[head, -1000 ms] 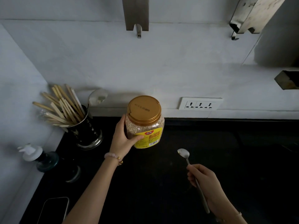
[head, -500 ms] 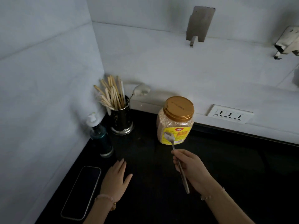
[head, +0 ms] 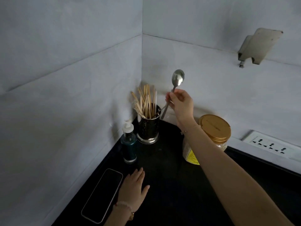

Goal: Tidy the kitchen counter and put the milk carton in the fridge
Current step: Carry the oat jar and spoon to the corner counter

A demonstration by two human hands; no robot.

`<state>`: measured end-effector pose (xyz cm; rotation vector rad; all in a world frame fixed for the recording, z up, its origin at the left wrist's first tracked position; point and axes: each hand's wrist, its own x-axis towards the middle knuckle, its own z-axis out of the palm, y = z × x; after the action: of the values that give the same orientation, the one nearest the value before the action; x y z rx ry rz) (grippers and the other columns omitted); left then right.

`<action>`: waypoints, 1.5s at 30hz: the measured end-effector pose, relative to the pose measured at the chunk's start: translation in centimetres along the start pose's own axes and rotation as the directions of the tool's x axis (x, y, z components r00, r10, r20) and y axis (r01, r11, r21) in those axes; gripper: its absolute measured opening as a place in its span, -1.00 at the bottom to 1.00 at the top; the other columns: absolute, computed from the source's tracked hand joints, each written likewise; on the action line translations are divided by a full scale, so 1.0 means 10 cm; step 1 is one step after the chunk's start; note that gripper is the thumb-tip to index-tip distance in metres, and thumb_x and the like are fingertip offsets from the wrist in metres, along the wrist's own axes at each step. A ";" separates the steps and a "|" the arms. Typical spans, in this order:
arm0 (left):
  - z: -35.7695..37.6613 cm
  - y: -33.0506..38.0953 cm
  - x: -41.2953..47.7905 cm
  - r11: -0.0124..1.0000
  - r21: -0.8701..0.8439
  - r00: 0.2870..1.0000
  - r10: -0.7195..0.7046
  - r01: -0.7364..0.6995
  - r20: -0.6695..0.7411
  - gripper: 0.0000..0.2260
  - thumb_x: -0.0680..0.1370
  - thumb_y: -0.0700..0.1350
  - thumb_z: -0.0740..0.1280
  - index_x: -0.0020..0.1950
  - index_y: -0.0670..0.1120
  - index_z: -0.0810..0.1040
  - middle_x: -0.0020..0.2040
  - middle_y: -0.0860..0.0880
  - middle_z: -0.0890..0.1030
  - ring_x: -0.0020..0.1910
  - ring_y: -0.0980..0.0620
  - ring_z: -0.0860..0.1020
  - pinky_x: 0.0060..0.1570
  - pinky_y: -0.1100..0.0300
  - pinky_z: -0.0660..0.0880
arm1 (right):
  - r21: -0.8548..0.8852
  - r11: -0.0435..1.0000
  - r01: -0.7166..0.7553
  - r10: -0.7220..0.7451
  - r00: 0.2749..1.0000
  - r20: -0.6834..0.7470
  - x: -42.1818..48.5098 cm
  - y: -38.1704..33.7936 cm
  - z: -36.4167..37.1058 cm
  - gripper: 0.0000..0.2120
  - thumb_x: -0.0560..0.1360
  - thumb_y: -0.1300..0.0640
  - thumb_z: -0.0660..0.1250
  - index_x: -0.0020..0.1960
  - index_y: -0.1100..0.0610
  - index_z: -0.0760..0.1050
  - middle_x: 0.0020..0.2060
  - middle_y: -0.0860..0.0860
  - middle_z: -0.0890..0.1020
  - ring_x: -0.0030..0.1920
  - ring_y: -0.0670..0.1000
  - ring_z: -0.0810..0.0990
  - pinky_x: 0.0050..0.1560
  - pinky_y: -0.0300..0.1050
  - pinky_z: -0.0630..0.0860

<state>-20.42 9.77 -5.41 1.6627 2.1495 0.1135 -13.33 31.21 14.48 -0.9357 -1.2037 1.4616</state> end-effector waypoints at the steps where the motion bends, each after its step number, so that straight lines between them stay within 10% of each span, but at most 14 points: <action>1: 0.01 0.00 0.00 1.000 0.005 1.000 -0.003 0.003 -0.001 -0.46 0.59 0.14 -0.01 0.50 -0.05 -0.01 0.54 0.07 -0.05 0.51 0.09 -0.07 0.48 0.12 -0.08 | -0.020 0.999 0.029 -0.028 1.000 0.008 0.04 0.02 0.07 -0.90 0.52 0.36 0.24 -0.01 0.22 0.46 -0.18 0.08 0.62 -0.14 0.00 0.63 0.05 -0.09 0.60; 19: 0.05 0.03 -0.01 1.000 0.022 0.999 -0.021 0.022 -0.025 -0.47 0.59 0.15 -0.03 0.50 -0.02 -0.02 0.54 0.06 -0.06 0.51 0.09 -0.08 0.46 0.12 -0.14 | -0.690 0.712 0.126 -0.057 0.991 0.122 0.04 0.74 0.03 -0.81 0.43 0.08 0.38 -0.04 0.19 0.62 -0.17 0.08 0.69 -0.14 0.01 0.62 -0.07 -0.06 0.58; 36: 0.00 0.06 -0.01 0.999 0.045 1.000 -0.015 0.014 0.025 -0.47 0.59 0.14 0.01 0.50 -0.05 0.01 0.54 0.03 -0.02 0.51 0.06 -0.04 0.48 0.08 -0.04 | -0.621 0.775 -0.119 0.256 0.957 0.136 -0.86 0.81 -1.00 -0.85 0.52 0.17 0.28 0.06 0.05 0.55 -0.20 -0.04 0.63 -0.17 -0.06 0.59 -0.15 -0.23 0.50; 45: -0.16 0.22 -0.20 0.997 0.070 0.995 0.008 -0.015 0.101 -0.52 0.58 0.06 0.11 0.45 -0.08 0.19 0.51 -0.03 0.15 0.46 -0.01 0.18 0.40 0.08 0.22 | -0.633 0.631 -0.449 0.417 0.884 -0.212 -2.55 0.96 -2.16 -0.87 0.54 0.11 0.23 0.02 0.01 0.54 -0.11 -0.06 0.62 -0.08 -0.11 0.59 -0.10 -0.26 0.47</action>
<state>-18.60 8.80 -2.75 1.6833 2.0913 -0.0421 10.78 10.77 -0.04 -1.8609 -1.5853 1.3502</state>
